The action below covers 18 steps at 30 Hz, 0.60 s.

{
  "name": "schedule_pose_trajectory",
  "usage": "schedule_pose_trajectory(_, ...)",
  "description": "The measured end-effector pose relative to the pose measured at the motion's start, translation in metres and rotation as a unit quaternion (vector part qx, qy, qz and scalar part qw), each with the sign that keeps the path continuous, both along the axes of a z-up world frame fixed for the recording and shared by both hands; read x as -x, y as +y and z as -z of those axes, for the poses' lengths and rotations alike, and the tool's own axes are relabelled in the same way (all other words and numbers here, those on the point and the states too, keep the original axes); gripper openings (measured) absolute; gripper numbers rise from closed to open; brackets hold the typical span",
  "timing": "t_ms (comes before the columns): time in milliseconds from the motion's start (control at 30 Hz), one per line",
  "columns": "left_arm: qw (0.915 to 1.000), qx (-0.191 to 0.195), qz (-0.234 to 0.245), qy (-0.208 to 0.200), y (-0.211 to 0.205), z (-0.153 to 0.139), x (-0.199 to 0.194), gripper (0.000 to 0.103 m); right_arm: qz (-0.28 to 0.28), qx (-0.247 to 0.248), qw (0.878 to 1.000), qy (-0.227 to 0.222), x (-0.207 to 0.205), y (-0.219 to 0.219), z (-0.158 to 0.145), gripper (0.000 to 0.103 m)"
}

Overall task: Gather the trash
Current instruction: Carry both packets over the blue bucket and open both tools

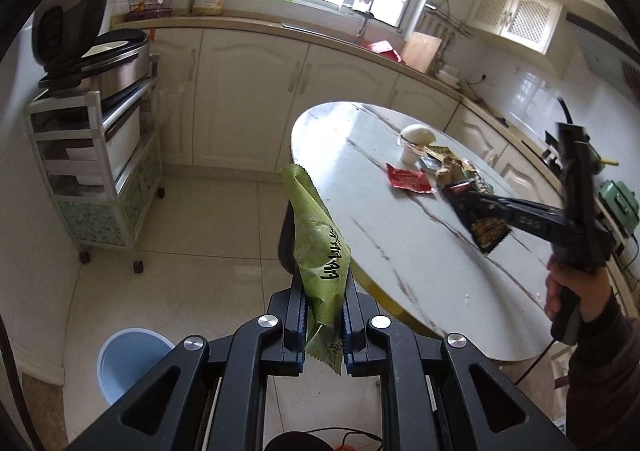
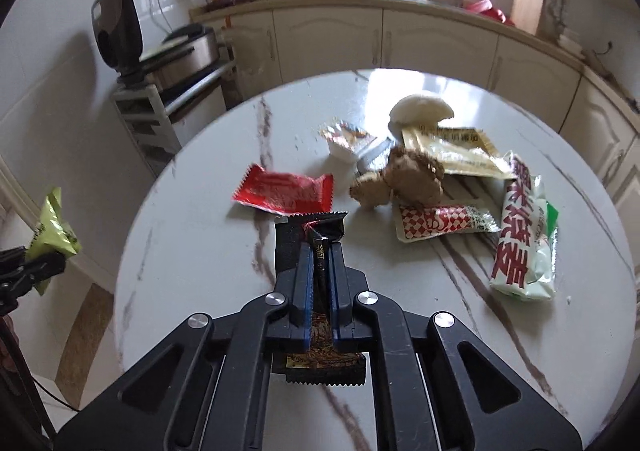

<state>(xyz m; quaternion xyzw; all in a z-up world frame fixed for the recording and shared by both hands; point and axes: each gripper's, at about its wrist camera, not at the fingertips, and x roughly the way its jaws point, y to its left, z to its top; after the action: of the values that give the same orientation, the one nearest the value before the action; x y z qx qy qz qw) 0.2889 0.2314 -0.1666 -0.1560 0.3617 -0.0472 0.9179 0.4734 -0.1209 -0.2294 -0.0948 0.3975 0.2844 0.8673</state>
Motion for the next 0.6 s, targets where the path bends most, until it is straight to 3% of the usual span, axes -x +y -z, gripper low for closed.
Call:
schedule_pose_trajectory(167,0.9997,0.011,-0.022,0.001,0.024,0.006,0.017,0.010,-0.027,-0.036,0.999,-0.024,0.029,0.021,-0.032,0.007)
schedule_pose_trajectory(367,0.9957,0.022,-0.085,0.030,0.084,0.035,0.047,0.010,-0.106,-0.077,0.990,-0.044,0.080,0.087,-0.058,0.007)
schedule_pose_trajectory(600,0.9783,0.039,-0.179,0.096,0.162,0.089,0.080,0.010,-0.173,-0.087,0.981,-0.012,0.115,0.192,-0.022,0.007)
